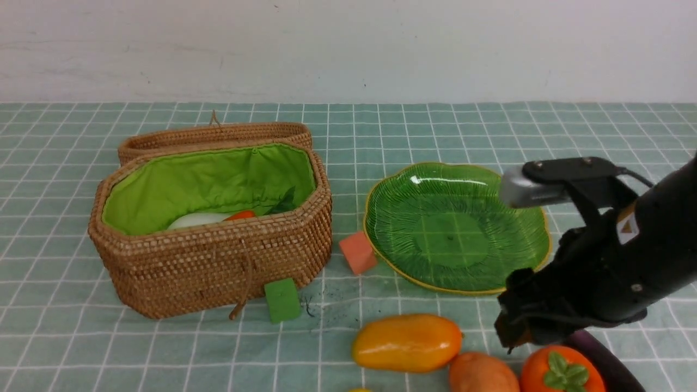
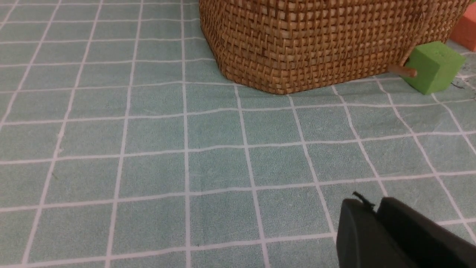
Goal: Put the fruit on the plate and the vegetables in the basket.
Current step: Use the right arm to grab a potato and put it into the left basket, then use the right arm to grab a mango and put it into the right plate, then use the right arm to grab a lemon and put it into the right plate
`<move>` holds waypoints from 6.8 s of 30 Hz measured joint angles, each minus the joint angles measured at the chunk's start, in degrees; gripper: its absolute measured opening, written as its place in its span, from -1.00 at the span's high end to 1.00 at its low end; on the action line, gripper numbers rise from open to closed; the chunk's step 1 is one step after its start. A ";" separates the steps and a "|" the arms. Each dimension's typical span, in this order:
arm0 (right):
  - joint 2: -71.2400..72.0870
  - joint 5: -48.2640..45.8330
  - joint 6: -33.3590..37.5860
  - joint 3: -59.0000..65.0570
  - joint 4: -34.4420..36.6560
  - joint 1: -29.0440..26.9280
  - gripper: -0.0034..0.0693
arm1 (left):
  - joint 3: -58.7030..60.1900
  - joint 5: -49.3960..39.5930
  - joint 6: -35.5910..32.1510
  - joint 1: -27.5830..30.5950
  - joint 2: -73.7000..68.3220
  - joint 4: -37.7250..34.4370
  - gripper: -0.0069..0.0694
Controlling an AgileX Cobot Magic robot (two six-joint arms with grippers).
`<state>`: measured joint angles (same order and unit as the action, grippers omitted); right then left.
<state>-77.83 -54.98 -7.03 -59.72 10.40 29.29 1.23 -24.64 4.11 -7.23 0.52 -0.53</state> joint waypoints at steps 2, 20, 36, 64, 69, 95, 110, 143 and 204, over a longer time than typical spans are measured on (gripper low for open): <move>-0.72 0.23 -0.13 0.06 0.07 0.79 -0.83 | 0.00 0.00 0.00 0.00 0.00 0.00 0.64; -16.83 10.71 3.91 3.26 0.92 2.04 -0.75 | 0.00 0.00 0.00 0.00 0.00 0.02 0.59; -17.64 -3.10 3.13 -5.12 0.47 2.04 -0.43 | 0.00 0.00 0.00 0.00 0.00 0.02 0.55; -40.81 13.63 19.12 -57.61 19.17 6.48 -0.43 | 0.00 0.00 0.00 0.00 0.00 0.02 0.52; -47.65 13.85 19.76 -63.54 18.98 6.53 -0.46 | 0.00 0.00 0.00 0.00 0.00 0.02 0.50; -9.33 6.12 53.23 -10.55 1.08 0.87 -0.81 | 0.00 0.00 0.00 0.00 0.00 0.02 0.44; -25.42 17.50 74.40 -6.39 2.05 5.50 -0.69 | 0.00 0.00 0.00 0.00 0.00 0.02 0.44; -38.86 26.80 50.67 -27.80 17.26 -14.36 -0.64 | 0.00 0.00 0.00 0.00 0.00 0.02 0.44; -19.73 13.73 20.46 -14.46 9.45 5.38 -0.65 | 0.00 0.00 0.00 0.00 0.00 0.02 0.44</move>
<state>-97.57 -41.25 13.43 -74.19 19.85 34.66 1.23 -24.64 4.11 -7.23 0.52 -0.51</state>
